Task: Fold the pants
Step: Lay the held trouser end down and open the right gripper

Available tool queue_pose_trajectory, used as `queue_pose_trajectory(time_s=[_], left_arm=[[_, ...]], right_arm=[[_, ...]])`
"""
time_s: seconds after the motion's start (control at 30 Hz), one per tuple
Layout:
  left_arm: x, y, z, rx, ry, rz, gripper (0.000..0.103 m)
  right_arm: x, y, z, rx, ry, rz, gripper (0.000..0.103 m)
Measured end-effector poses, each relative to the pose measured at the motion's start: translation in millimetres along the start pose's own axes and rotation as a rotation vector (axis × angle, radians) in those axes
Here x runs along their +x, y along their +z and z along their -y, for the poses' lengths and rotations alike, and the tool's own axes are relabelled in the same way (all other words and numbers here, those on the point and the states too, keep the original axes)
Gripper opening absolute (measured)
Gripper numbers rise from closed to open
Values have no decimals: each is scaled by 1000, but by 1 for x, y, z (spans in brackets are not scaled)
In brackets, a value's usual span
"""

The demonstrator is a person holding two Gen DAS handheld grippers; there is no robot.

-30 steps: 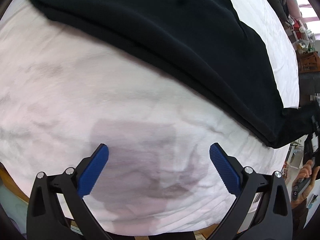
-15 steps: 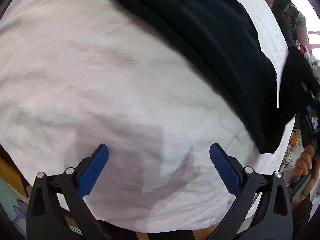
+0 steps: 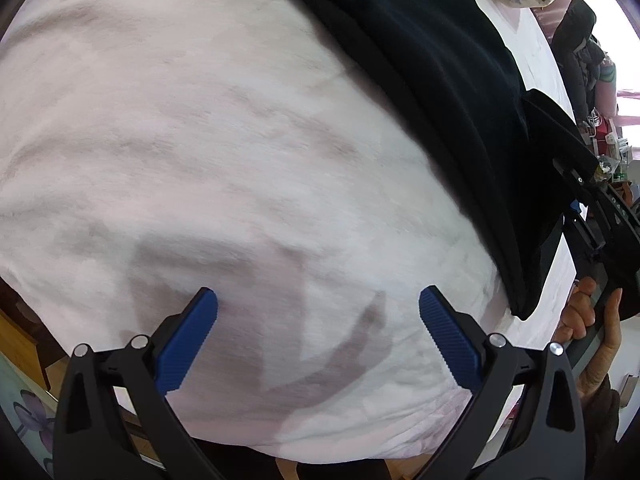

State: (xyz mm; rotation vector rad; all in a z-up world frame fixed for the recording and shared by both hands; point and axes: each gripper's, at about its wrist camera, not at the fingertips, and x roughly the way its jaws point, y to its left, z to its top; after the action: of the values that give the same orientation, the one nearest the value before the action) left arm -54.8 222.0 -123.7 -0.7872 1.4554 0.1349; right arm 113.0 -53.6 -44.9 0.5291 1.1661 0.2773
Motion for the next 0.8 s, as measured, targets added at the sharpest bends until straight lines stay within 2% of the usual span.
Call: queue_pose_trajectory(time_s=[0.17, 0.33, 0.6, 0.67, 0.73, 0.8], left_arm=[[-5, -1, -7, -4, -8, 3, 101], [-6, 0, -10, -5, -11, 1, 101], [-3, -2, -6, -2, -13, -5, 101], [-2, -2, -6, -2, -13, -6, 101], [-2, -1, -5, 0, -12, -10, 101], [-4, 1, -5, 0, -12, -10, 101]], right_arm=[[6, 3, -14, -11, -5, 17, 16], [24, -5, -33, -98, -71, -14, 16], [38, -13, -44, -140, -110, -34, 16], [47, -15, -47, -191, -146, -49, 16], [60, -20, -51, -270, -214, -101, 16], [62, -23, -60, -346, -251, -108, 19]])
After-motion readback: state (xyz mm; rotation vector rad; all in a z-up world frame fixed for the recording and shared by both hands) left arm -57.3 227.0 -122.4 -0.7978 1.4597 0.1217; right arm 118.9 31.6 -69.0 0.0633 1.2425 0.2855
